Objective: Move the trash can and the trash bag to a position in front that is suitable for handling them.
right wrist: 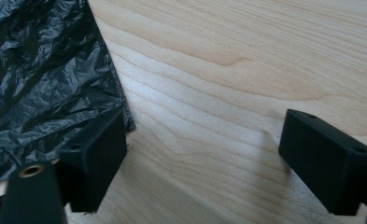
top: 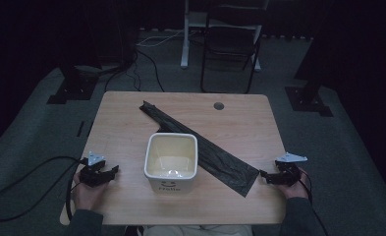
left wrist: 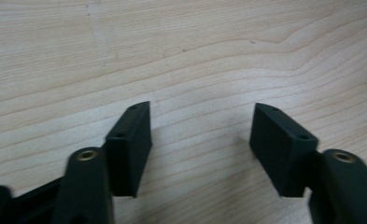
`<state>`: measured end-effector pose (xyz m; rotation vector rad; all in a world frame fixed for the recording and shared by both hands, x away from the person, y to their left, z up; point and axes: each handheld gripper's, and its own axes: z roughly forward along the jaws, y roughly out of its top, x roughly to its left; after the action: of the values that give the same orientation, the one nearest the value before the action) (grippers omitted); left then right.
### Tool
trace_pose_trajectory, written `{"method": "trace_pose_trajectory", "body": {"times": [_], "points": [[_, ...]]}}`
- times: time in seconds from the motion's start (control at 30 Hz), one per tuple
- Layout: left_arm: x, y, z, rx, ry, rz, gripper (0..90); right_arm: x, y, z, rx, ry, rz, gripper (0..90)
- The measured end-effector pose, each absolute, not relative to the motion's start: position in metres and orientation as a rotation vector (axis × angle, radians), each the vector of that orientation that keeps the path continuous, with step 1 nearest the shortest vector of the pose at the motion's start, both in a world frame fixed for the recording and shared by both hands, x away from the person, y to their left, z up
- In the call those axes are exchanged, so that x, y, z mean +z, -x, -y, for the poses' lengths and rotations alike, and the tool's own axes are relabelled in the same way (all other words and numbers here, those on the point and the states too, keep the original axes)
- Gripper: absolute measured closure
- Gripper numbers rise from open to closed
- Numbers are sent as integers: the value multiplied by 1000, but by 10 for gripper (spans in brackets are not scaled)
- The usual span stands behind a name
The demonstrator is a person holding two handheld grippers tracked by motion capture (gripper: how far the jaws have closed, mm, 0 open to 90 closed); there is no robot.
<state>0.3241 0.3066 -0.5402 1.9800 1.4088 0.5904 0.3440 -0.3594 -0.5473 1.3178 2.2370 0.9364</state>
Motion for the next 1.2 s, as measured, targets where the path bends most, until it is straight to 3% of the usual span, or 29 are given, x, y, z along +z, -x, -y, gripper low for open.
{"method": "trace_pose_trajectory", "body": {"times": [0.43,0.7,1.2], "points": [[-536,-324,-309,527,-1996,-1396,516,-540,-342,359,912,-1351,-2240,422],[-528,-324,-308,466,-1951,-1355,528,-533,-338,347,888,-1301,-2252,523],[-516,-323,-276,399,-2045,-1206,495,-514,-333,314,944,-1193,-2302,523]]}}
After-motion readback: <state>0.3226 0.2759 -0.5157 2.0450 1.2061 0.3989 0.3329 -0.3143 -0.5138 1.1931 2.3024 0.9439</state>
